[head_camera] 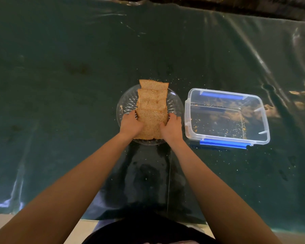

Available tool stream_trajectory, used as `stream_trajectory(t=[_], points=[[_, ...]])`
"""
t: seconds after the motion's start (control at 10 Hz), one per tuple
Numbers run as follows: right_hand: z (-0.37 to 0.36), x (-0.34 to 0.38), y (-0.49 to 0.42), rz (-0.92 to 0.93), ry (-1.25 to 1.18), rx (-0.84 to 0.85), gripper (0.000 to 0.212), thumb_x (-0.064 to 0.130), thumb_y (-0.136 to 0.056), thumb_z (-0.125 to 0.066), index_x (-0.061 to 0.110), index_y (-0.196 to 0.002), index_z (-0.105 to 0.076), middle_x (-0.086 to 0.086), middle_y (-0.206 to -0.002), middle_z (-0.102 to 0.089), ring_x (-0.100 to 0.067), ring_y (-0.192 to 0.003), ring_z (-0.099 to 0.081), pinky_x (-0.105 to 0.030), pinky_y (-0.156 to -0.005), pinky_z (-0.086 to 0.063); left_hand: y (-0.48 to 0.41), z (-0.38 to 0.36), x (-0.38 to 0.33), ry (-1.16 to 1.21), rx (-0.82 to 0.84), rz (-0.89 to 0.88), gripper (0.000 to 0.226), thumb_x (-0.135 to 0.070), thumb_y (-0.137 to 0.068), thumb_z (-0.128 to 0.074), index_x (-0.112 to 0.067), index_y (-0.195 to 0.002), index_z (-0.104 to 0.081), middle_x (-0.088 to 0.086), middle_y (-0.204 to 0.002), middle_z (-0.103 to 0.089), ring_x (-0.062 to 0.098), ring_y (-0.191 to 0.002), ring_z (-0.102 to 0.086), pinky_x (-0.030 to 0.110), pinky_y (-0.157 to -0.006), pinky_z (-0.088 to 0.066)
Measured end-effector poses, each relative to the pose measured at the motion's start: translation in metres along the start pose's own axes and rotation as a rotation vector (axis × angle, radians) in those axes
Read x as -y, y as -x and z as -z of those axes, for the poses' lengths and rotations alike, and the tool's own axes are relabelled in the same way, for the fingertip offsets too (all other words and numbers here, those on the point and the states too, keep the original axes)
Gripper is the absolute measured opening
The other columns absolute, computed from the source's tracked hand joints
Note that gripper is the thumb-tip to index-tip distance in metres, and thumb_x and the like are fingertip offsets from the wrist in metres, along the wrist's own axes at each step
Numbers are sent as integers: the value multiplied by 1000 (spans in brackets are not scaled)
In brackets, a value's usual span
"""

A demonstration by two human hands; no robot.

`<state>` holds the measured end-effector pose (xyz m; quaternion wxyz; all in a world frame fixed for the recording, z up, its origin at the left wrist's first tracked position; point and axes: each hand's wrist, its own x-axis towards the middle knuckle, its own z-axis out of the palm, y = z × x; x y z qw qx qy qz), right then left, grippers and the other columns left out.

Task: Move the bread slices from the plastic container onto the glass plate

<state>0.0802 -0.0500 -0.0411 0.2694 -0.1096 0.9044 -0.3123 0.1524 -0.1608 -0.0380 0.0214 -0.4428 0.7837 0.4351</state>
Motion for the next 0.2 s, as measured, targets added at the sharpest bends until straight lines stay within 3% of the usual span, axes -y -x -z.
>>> stream_trajectory(t=[0.1,0.2], points=[[11,7,2,105,134,-59,50,18,-91,-51,7,-137,-34,-18,-141,-37,-33,-132,-38,-42,-109,-37,-1,9,-8,-147,-37,-12,46,-19,-86,-44,-9,-132,-43,22,-135,-44,40,-127,-39,49,-106,-37],[26,17,0,222,227,-136,51,17,-90,-51,7,-137,-33,-18,-138,-39,-33,-128,-39,-42,-108,-37,-3,19,-21,-305,-173,-155,54,-25,-91,-44,-8,-141,-31,22,-140,-37,39,-129,-33,48,-105,-33]])
